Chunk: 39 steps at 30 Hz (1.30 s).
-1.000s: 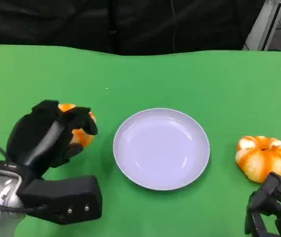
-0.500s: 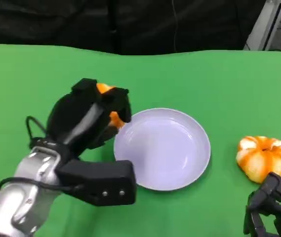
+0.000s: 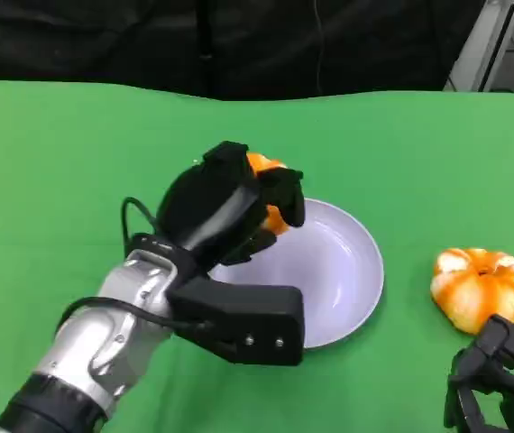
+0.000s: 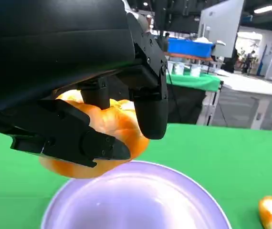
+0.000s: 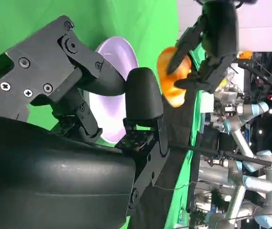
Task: Grasp the bread from the table and place it into the plate.
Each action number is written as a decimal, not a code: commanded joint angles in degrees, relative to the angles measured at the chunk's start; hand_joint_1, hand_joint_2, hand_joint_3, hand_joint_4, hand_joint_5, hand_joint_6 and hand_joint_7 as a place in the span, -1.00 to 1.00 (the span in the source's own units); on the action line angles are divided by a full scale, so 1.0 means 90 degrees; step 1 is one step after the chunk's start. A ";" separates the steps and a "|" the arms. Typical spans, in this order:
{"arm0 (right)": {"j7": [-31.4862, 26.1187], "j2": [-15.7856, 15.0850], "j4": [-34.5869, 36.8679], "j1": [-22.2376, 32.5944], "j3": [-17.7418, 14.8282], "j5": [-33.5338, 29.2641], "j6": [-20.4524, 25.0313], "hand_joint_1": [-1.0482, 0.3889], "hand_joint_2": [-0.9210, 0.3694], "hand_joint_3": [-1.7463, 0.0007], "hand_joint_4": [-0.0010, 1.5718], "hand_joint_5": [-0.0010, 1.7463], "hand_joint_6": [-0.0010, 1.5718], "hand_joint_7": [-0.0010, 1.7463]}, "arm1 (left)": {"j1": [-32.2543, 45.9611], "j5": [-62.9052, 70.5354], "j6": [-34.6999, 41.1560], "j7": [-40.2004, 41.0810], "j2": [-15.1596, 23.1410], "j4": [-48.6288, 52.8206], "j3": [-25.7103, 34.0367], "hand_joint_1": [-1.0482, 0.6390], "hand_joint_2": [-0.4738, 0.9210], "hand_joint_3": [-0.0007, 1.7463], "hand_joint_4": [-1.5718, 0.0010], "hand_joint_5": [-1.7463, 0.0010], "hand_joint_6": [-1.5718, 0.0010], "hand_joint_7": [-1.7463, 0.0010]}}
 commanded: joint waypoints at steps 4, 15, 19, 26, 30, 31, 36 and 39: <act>0.0021 -0.0008 -0.0038 0.0041 0.0016 0.0064 -0.0101 0.26 -0.37 -0.46 0.09 1.00 -0.01 0.79 | -0.0345 -0.0011 -0.0243 0.0421 -0.0243 0.0856 -0.0194 0.23 1.00 -0.73 0.42 -0.60 0.13 -0.07; -0.0022 -0.0014 -0.0022 0.0015 -0.0002 0.0026 -0.0096 0.24 -0.38 -0.44 0.11 1.00 0.00 0.79 | -0.0581 -0.0055 -0.0858 0.1214 -0.0476 0.2240 -0.0361 0.25 1.00 -0.67 0.48 -0.76 0.18 -0.17; -0.0008 -0.0015 0.0008 0.0011 -0.0002 0.0028 -0.0139 0.24 -0.38 -0.44 0.11 1.00 0.01 0.78 | -0.0571 -0.0010 -0.0925 0.1339 -0.0495 0.2474 -0.0442 0.24 1.00 -0.68 0.52 -0.80 0.24 -0.25; 0.0003 -0.0021 0.0012 0.0024 0.0006 0.0009 -0.0194 0.25 -0.38 -0.45 0.10 1.00 0.00 0.79 | -0.0404 0.0117 -0.0524 0.0687 -0.0306 0.2059 -0.0667 -0.38 1.00 -0.49 0.33 0.76 0.17 0.89; -0.0050 -0.0002 0.0030 0.0011 0.0000 -0.0030 -0.0192 0.24 -0.37 -0.45 0.11 1.00 0.00 0.80 | -0.0238 -0.0135 -0.0547 0.0155 -0.0217 0.1771 -0.0626 -0.79 1.00 -0.38 0.67 0.98 0.42 0.99; -0.0043 -0.0008 0.0028 0.0009 0.0002 -0.0025 -0.0192 0.24 -0.37 -0.45 0.11 1.00 0.00 0.80 | -0.0193 -0.0209 -0.0539 -0.0017 -0.0187 0.1662 -0.0613 -0.86 1.00 -0.35 0.75 0.99 0.47 1.00; -0.0028 -0.0026 0.0040 -0.0007 -0.0002 -0.0011 -0.0184 0.23 -0.37 -0.45 0.10 1.00 0.00 0.79 | -0.0095 -0.0412 -0.0480 -0.0717 -0.0039 0.1190 -0.0573 -1.00 1.00 -0.21 0.99 1.00 0.67 1.00; -0.0063 -0.0032 0.0015 -0.0006 0.0000 -0.0068 -0.0154 0.23 -0.37 -0.46 0.10 1.00 0.00 0.79 | -0.0061 -0.0475 -0.0484 -0.0887 0.0021 0.0966 -0.0535 -1.00 1.00 -0.19 1.00 1.00 0.68 1.00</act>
